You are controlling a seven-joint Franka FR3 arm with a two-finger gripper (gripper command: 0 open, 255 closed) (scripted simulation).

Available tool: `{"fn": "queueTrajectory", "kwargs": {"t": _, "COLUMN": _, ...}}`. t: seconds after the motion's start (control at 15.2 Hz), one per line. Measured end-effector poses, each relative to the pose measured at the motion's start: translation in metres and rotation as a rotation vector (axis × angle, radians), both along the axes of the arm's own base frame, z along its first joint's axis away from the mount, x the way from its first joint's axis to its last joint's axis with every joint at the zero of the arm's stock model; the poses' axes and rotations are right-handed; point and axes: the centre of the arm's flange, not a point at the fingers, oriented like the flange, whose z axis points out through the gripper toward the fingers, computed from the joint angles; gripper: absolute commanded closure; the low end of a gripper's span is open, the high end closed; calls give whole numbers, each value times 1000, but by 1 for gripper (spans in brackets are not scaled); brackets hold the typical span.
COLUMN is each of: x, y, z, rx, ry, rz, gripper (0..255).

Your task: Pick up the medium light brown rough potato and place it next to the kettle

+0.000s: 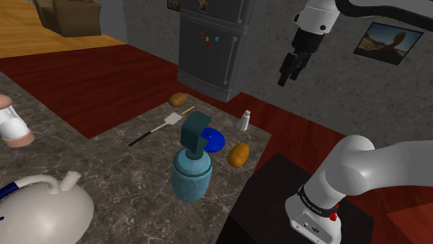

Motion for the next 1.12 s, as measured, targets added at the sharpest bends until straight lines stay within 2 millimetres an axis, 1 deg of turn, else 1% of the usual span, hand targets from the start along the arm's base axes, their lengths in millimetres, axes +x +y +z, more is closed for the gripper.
{"fn": "queueTrajectory", "kwargs": {"t": 0.07, "x": 0, "y": 0, "z": 0, "rx": 0, "ry": 0, "rz": 0, "gripper": 0}}
{"fn": "queueTrajectory", "kwargs": {"t": 0.13, "x": 2, "y": -4, "z": -6, "rx": 19, "ry": 6, "rz": -13, "gripper": 0}}
{"fn": "queueTrajectory", "kwargs": {"t": 0.26, "x": 8, "y": -21, "z": -25, "rx": 84, "ry": 28, "rz": -57, "gripper": 0}}
{"fn": "queueTrajectory", "kwargs": {"t": 0.33, "x": 12, "y": -28, "z": -40, "rx": 122, "ry": 40, "rz": -83, "gripper": 0}}
{"fn": "queueTrajectory", "kwargs": {"t": 0.46, "x": 22, "y": -44, "z": -62, "rx": 202, "ry": 65, "rz": -136, "gripper": 0}}
{"fn": "queueTrajectory", "kwargs": {"t": 0.66, "x": 33, "y": -67, "z": -110, "rx": 323, "ry": 103, "rz": -220, "gripper": 0}}
{"fn": "queueTrajectory", "kwargs": {"t": 0.92, "x": 38, "y": -91, "z": -169, "rx": 487, "ry": 154, "rz": -330, "gripper": 0}}
{"fn": "queueTrajectory", "kwargs": {"t": 1.12, "x": 40, "y": -99, "z": -221, "rx": 608, "ry": 192, "rz": -413, "gripper": 0}}
